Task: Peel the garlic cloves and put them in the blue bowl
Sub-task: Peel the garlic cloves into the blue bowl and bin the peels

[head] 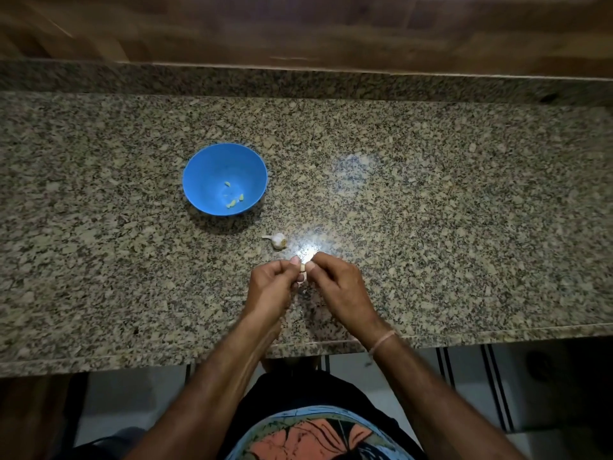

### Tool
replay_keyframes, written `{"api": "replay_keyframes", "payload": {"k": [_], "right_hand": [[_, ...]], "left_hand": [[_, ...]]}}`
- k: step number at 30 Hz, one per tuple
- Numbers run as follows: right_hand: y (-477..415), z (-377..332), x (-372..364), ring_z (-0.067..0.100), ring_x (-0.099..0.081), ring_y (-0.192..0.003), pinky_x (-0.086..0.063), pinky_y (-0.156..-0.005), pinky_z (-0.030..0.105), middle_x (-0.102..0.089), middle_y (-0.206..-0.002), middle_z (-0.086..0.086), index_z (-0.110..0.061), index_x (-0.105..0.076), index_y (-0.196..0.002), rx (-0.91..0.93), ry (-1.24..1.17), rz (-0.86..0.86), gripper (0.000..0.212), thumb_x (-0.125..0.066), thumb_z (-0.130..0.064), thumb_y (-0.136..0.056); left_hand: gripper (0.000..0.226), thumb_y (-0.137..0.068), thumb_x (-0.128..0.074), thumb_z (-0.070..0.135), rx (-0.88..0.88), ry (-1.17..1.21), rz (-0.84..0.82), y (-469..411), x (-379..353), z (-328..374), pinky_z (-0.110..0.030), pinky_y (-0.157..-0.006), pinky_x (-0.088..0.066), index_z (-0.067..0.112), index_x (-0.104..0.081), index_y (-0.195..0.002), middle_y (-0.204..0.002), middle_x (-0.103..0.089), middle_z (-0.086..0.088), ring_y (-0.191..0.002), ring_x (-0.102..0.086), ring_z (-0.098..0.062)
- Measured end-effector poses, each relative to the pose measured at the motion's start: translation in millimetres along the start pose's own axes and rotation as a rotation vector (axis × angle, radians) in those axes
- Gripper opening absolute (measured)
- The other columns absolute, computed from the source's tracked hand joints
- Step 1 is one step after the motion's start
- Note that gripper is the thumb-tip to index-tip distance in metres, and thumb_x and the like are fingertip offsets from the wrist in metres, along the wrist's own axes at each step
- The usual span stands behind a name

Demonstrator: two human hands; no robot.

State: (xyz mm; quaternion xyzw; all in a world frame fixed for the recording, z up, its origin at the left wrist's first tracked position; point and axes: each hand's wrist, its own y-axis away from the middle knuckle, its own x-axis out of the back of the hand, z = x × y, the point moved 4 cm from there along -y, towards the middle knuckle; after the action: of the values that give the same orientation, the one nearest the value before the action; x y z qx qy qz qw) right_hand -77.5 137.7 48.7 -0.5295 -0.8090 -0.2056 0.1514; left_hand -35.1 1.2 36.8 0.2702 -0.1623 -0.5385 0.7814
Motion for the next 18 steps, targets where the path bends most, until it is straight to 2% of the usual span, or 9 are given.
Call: {"api": "replay_keyframes", "payload": {"k": [2,5,7,8,9,11,13,15,18], "right_hand": [[2.6,5.4,-3.6,0.012,-0.047,-0.071,-0.041,-0.064,0.021,-0.055,-0.075,-0.001,-0.013,-0.06,-0.081,-0.221,-0.37,-0.01,0.03,-0.056,-0.025,-0.107],[7.8,6.2,-16.6,0.011,-0.049,-0.066,-0.043,-0.062,0.021,-0.06,-0.072,-0.002,-0.013,-0.063,-0.084,-0.463,-0.787,-0.037,0.024,-0.054,-0.016,-0.106],[13.6,3.7,-21.6,0.009,-0.05,-0.065,-0.042,-0.062,0.02,-0.061,-0.074,-0.002,-0.012,-0.063,-0.086,-0.531,-0.949,-0.012,0.022,-0.054,-0.013,-0.106],[16.9,3.0,-22.1,0.009,-0.05,-0.066,-0.042,-0.063,0.021,-0.06,-0.074,-0.003,-0.013,-0.063,-0.086,-0.498,-0.897,0.006,0.023,-0.054,-0.015,-0.106],[19.7,3.8,-20.8,0.009,-0.05,-0.067,-0.043,-0.064,0.021,-0.059,-0.073,-0.004,-0.014,-0.063,-0.085,-0.423,-0.739,0.024,0.024,-0.054,-0.019,-0.107],[22.8,7.1,-16.6,0.008,-0.05,-0.068,-0.045,-0.063,0.023,-0.058,-0.074,-0.005,-0.017,-0.062,-0.083,-0.179,-0.267,0.072,0.027,-0.056,-0.026,-0.107],[21.6,10.9,-16.8,0.006,-0.048,-0.065,-0.043,-0.06,0.023,-0.058,-0.072,-0.004,-0.015,-0.062,-0.081,-0.015,0.01,0.094,0.028,-0.057,-0.027,-0.107],[19.7,18.0,-17.6,0.006,-0.048,-0.064,-0.043,-0.06,0.022,-0.057,-0.071,-0.002,-0.013,-0.062,-0.08,-0.067,-0.091,0.104,0.03,-0.058,-0.026,-0.107],[13.3,27.6,-19.2,0.009,-0.049,-0.064,-0.043,-0.06,0.019,-0.056,-0.07,-0.001,-0.015,-0.065,-0.08,-0.367,-0.665,0.046,0.03,-0.056,-0.024,-0.107]], "left_hand": [[0.022,-0.103,-0.064,0.03,-0.224,-0.132,0.011,1.7,1.7,5.9,-0.032,-0.074,-0.06,0.012,-0.074,-0.093,-0.084,-0.075,-0.004,-0.08,-0.071,-0.017],[0.017,-0.102,-0.067,0.028,-0.439,-0.255,0.022,-0.8,5.3,5.5,-0.036,-0.073,-0.06,0.016,-0.072,-0.091,-0.083,-0.073,-0.002,-0.081,-0.071,-0.02],[0.019,-0.101,-0.068,0.028,-0.444,-0.275,0.018,-0.1,5.6,3.0,-0.038,-0.072,-0.06,0.014,-0.072,-0.089,-0.081,-0.073,-0.003,-0.079,-0.071,-0.023],[0.022,-0.101,-0.068,0.029,-0.379,-0.243,0.008,-1.3,6.3,0.8,-0.039,-0.071,-0.06,0.012,-0.073,-0.088,-0.081,-0.074,-0.004,-0.078,-0.07,-0.026],[0.025,-0.101,-0.068,0.03,-0.26,-0.172,-0.012,-3.4,6.7,-1.8,-0.037,-0.068,-0.059,0.009,-0.074,-0.089,-0.082,-0.075,-0.007,-0.074,-0.069,-0.026],[0.027,-0.1,-0.069,0.028,0.028,-0.016,-0.074,-3.6,5.8,-8.4,-0.028,-0.06,-0.051,0.003,-0.074,-0.091,-0.078,-0.071,-0.009,-0.064,-0.063,-0.018],[0.024,-0.099,-0.07,0.027,0.174,0.064,-0.133,-3.4,5.5,-12.7,-0.024,-0.055,-0.043,0.005,-0.073,-0.09,-0.071,-0.066,-0.007,-0.058,-0.056,-0.012],[0.022,-0.1,-0.069,0.027,0.113,0.037,-0.145,-3.8,4.0,-11.2,-0.022,-0.056,-0.046,0.007,-0.074,-0.091,-0.072,-0.069,-0.003,-0.059,-0.059,-0.01],[0.012,-0.102,-0.067,0.021,-0.241,-0.223,-0.059,-5.4,2.0,-3.1,-0.026,-0.075,-0.06,0.014,-0.075,-0.099,-0.087,-0.078,0.001,-0.084,-0.075,-0.015]]}}
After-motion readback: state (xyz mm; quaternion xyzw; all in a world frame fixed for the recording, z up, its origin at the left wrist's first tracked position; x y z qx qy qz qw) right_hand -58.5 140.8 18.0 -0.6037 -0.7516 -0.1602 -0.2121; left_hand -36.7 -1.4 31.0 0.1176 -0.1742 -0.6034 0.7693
